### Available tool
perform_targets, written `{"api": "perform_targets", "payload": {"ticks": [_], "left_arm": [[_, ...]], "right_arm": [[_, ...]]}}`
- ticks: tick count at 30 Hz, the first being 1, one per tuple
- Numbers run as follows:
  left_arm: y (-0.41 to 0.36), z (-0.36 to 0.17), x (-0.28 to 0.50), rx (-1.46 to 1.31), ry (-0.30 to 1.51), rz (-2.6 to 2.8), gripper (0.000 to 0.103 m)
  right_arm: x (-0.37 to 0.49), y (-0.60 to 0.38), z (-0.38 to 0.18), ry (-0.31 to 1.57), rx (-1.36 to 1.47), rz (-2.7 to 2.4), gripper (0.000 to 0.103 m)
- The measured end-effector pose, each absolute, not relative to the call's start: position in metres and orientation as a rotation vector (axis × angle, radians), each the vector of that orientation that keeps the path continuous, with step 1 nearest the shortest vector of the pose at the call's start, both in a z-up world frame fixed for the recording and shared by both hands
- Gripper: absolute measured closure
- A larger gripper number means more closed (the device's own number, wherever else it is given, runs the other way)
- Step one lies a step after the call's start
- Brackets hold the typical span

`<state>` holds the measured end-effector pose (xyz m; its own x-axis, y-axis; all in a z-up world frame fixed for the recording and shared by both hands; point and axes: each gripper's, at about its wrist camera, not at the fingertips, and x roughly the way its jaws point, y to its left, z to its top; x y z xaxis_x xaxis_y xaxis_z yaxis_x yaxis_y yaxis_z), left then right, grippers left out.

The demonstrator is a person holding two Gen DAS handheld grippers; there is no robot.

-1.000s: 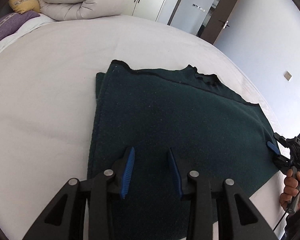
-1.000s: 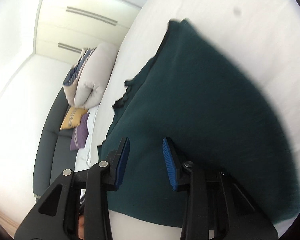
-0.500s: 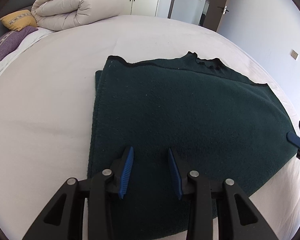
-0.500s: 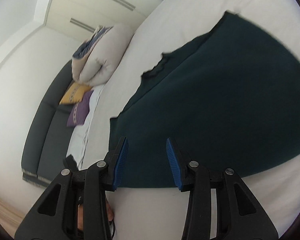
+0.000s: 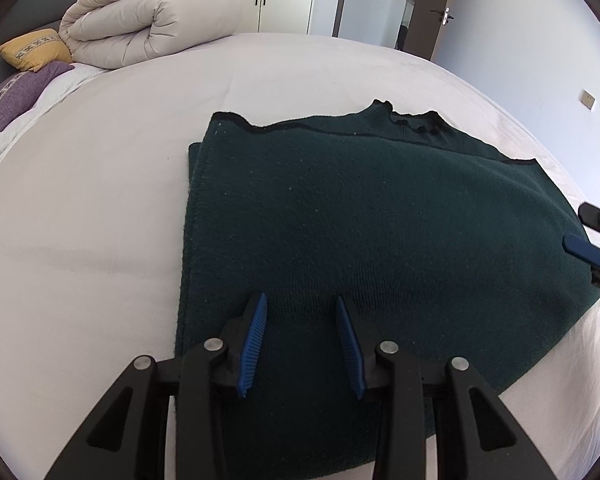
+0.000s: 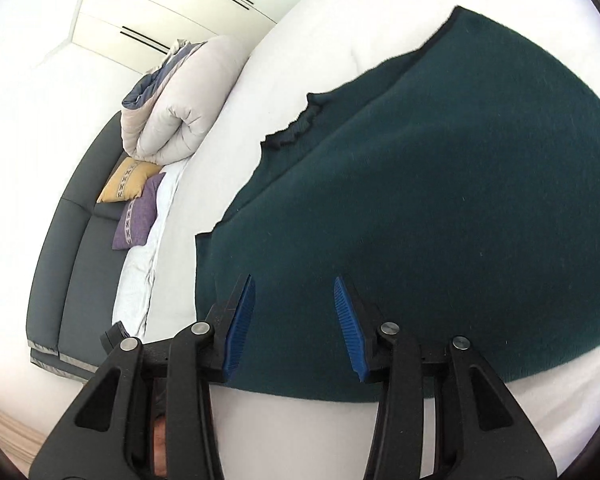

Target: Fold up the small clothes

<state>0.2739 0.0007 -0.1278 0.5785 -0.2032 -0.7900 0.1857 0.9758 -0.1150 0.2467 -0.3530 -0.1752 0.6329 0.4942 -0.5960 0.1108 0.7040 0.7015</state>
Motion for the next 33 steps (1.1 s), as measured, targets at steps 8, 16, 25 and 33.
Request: {"api": "perform_targets", "payload": {"ticks": [8,16,25,33], "left_arm": [[0.001,-0.129,0.273,-0.021,0.924,-0.229,0.064],[0.029,-0.118,0.269,-0.201,0.911,-0.328,0.048],[0.116,-0.119,0.257,-0.583,0.996,-0.31,0.033],[0.112,-0.152,0.294,-0.783,1.208,-0.515,0.037]], "right_arm": [[0.326,-0.297,-0.172,0.928,0.725,0.355,0.06],[0.361,-0.271,-0.199,0.998,0.664,0.316,0.055],[0.311,-0.29,-0.174,0.94,0.732,0.406,0.055],[0.282,-0.303,-0.168,0.939,0.777,0.427,0.054]]}}
